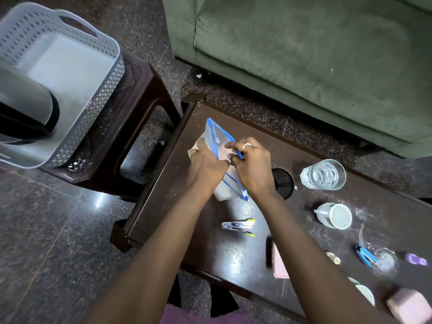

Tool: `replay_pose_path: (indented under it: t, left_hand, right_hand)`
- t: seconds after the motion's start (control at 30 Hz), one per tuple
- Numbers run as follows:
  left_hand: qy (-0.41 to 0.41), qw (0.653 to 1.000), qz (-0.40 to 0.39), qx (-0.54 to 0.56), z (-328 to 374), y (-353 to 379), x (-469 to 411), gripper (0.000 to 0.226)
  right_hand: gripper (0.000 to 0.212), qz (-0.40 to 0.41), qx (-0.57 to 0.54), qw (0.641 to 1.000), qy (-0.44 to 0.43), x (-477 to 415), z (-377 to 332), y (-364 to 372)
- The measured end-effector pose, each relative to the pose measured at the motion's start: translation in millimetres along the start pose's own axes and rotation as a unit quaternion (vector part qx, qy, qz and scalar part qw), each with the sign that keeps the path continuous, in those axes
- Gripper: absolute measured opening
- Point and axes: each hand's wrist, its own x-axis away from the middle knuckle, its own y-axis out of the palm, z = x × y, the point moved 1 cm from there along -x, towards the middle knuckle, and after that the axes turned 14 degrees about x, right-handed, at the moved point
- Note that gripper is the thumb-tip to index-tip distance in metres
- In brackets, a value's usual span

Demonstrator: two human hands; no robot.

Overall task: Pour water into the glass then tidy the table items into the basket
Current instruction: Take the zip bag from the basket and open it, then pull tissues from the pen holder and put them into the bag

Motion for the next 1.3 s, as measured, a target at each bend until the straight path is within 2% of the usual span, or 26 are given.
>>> replay_pose_path:
  t: [0.1,0.2,0.23,0.27,0.3,0.33,0.37,0.4,0.43,0.47,0.53,0.6,0.67,0.73,0.77,0.8,0.87,0.97,1.07,1.17,1.3]
  left_hand:
    - [-0.002,0.999,0.033,-0.003,2.3,-1.3,5.8,0.056]
    - [0.046,0.994,0.095,-0.010,6.3,-14.2,7.5,0.050]
    - [0.065,0.993,0.098,-0.005,8.8,-18.0,8.2,0.048]
    - [0.085,0.992,0.094,0.001,12.4,-21.1,9.2,0.047]
    - [0.108,0.990,0.088,0.006,16.5,-23.6,9.8,0.045]
    - [0.130,0.988,0.081,0.006,20.9,-25.7,9.6,0.043]
    - [0.149,0.986,0.075,0.001,25.2,-27.4,8.8,0.042]
    - [0.164,0.984,0.070,-0.005,28.9,-28.7,7.6,0.042]
    - [0.173,0.983,0.065,-0.009,31.7,-29.7,6.3,0.042]
    - [0.180,0.982,0.058,-0.012,33.3,-30.7,4.0,0.041]
    - [0.185,0.982,0.043,-0.017,33.3,-32.6,-1.6,0.042]
    - [0.191,0.981,0.029,-0.024,31.0,-33.8,-6.9,0.043]
    - [0.199,0.979,0.014,-0.035,28.5,-35.2,-9.5,0.044]
    - [0.213,0.976,-0.009,-0.048,26.5,-36.5,-9.4,0.043]
    - [0.219,0.974,-0.019,-0.053,25.5,-37.1,-8.8,0.043]
    - [0.221,0.973,-0.025,-0.054,24.1,-37.8,-8.1,0.042]
    - [0.218,0.974,-0.033,-0.054,20.7,-39.5,-8.7,0.042]
    - [0.213,0.975,-0.037,-0.056,15.3,-42.5,-13.6,0.043]
    - [0.215,0.975,-0.032,-0.051,10.1,-48.2,-20.4,0.041]
    - [0.208,0.977,-0.025,-0.048,4.0,-55.7,-28.1,0.044]
    - [0.205,0.977,-0.036,-0.039,-0.5,-63.5,-32.2,0.044]
  right_hand:
    - [0.040,0.004,0.069,0.997,0.042,4.0,4.1,-1.9]
    - [0.032,0.065,0.198,0.974,0.086,9.6,9.0,-7.1]
    - [0.027,0.102,0.171,0.976,0.084,12.5,8.4,-9.5]
    - [0.024,0.132,0.093,0.984,0.074,15.0,3.8,-12.3]
    - [0.021,0.134,0.039,0.990,0.028,17.7,-1.2,-14.4]
    - [0.018,0.101,0.020,0.994,-0.037,21.8,-6.6,-14.9]
    - [0.017,0.028,0.053,0.992,-0.107,25.8,-10.9,-15.1]
    - [0.020,-0.055,0.122,0.977,-0.168,28.4,-12.8,-13.9]
    - [0.025,-0.122,0.210,0.946,-0.214,31.1,-12.4,-11.9]
    - [0.026,-0.176,0.276,0.918,-0.224,31.8,-11.6,-9.9]
    - [0.028,-0.270,0.301,0.903,-0.143,25.3,-12.4,-10.7]
    - [0.028,-0.339,0.266,0.901,-0.057,13.8,-14.8,-11.9]
    - [0.025,-0.340,0.178,0.923,0.018,-0.1,-18.8,-9.2]
    - [0.021,-0.279,0.004,0.950,0.137,-13.3,-25.3,0.7]
    - [0.025,-0.248,-0.111,0.938,0.215,-19.9,-28.7,7.4]
    - [0.030,-0.223,-0.209,0.908,0.286,-27.0,-29.4,17.0]
    - [0.035,-0.217,-0.305,0.846,0.379,-36.0,-31.1,32.0]
    - [0.037,-0.205,-0.342,0.807,0.436,-40.9,-30.2,46.1]
    - [0.032,-0.191,-0.354,0.785,0.472,-42.0,-27.5,60.9]
    - [0.027,-0.187,-0.336,0.787,0.483,-44.5,-26.8,71.7]
    - [0.019,-0.210,-0.289,0.810,0.466,-49.1,-20.1,82.8]
